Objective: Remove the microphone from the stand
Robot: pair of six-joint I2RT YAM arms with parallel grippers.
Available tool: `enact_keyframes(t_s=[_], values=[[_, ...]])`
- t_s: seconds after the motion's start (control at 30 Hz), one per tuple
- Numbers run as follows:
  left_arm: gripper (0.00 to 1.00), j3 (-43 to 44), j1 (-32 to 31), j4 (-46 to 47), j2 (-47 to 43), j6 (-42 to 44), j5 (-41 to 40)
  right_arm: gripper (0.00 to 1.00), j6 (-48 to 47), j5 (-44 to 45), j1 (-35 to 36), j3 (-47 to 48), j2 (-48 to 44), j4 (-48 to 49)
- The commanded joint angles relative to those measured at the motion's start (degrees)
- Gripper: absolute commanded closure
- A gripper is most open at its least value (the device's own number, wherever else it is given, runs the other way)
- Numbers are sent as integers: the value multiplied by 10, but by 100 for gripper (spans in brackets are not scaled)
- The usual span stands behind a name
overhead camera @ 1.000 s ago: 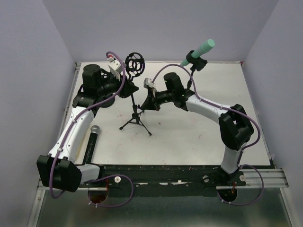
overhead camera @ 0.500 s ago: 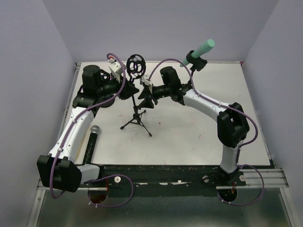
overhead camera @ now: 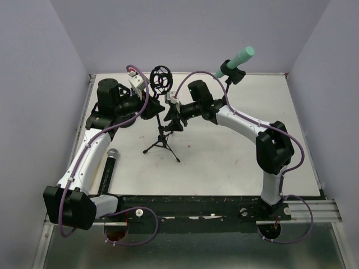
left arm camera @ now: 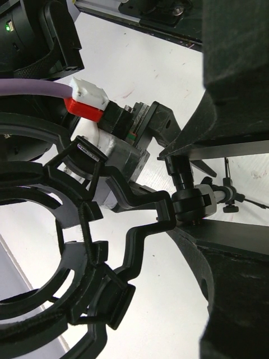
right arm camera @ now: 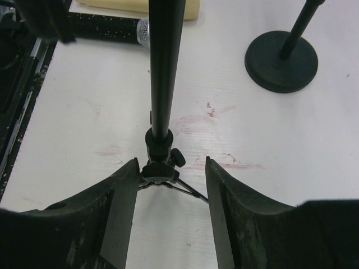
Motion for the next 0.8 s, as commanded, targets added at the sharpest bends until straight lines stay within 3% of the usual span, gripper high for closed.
enact_keyframes(t_s=[0.0,0.3,0.5,0.6,0.7,0.77], values=[[100,-6,-2,-4,-12,-7,20,46,-15,-16,5,-16,4,-43],[100,-2,-1,-3,-9,-10,20,84,14,-11,5,-14,9,-15],[100,-4,11,28,-6,-80,-5,99,-25,27,19,-41,-17,14],[100,-11,22,65,-7,-178,-36,99,-96,128,47,-153,-88,179],[100,-21,23,83,-5,-222,-43,99,-310,199,78,-321,-161,428],[100,-25,23,90,-2,-227,-36,99,-409,203,81,-393,-149,622]])
